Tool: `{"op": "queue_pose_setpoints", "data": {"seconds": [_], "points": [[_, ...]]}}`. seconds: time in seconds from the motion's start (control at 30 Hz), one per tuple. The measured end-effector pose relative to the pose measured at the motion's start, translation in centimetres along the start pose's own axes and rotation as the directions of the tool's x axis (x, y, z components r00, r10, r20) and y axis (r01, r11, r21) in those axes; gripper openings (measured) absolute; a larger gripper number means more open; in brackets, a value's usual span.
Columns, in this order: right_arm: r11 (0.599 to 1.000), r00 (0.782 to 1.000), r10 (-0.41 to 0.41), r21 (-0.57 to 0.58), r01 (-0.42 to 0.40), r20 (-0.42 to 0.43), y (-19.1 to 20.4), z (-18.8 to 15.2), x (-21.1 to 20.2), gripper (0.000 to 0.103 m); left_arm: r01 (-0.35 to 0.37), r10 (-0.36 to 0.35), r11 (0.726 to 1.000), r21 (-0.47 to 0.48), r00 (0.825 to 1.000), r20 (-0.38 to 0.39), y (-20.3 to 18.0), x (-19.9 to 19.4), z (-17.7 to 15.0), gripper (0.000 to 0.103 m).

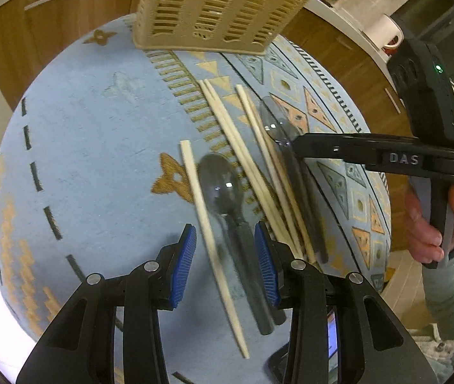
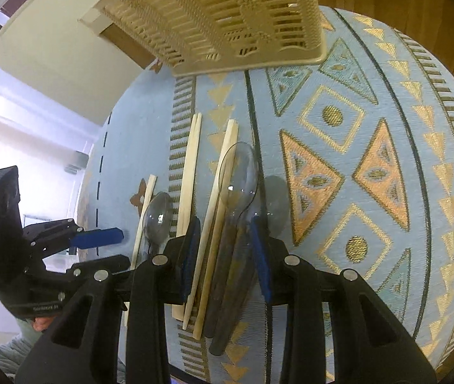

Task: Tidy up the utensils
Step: 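Move both open tools back down to the utensils on the table, then close the right tool on a clear spoon while the left tool grasps another spoon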

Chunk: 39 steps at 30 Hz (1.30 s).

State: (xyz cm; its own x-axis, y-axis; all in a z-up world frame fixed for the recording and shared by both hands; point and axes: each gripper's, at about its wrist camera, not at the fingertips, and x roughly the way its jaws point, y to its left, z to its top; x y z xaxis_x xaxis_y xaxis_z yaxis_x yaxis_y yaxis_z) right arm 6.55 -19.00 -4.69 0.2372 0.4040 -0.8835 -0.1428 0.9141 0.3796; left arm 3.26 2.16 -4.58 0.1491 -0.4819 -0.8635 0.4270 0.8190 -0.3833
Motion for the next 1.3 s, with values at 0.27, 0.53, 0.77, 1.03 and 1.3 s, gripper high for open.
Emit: {"op": "queue_pose_setpoints", "data": {"seconds": [0.27,0.53,0.77,1.03,1.3], "points": [[1.0,0.999,-0.011,-0.017,0.01,-0.046,1.8,1.0,2.1,0.02,0.032,-0.032,0.999,0.009,0.999,-0.025,-1.1,0.5,-0.1,0.027],[0.999,0.996,-0.04,-0.011,0.039,-0.075,2.0,0.6,3.4,0.02,0.004,-0.004,1.0,-0.011,0.998,-0.055,-1.0,2.1,0.4,0.027],[0.997,0.994,-0.078,-0.033,0.076,-0.07,1.7,1.1,3.2,0.011,-0.007,0.007,1.0,-0.012,0.998,-0.054,-1.2,2.7,1.0,0.025],[0.997,0.997,-0.061,-0.05,0.06,-0.035,2.0,1.0,3.0,0.004,-0.039,0.039,0.999,-0.007,0.999,-0.006,-1.0,2.2,0.9,0.0],[0.999,0.998,-0.011,-0.034,0.009,-0.06,1.3,1.1,2.5,0.003,0.001,-0.002,1.0,-0.03,0.999,-0.04,-0.1,2.0,1.0,0.003]]}}
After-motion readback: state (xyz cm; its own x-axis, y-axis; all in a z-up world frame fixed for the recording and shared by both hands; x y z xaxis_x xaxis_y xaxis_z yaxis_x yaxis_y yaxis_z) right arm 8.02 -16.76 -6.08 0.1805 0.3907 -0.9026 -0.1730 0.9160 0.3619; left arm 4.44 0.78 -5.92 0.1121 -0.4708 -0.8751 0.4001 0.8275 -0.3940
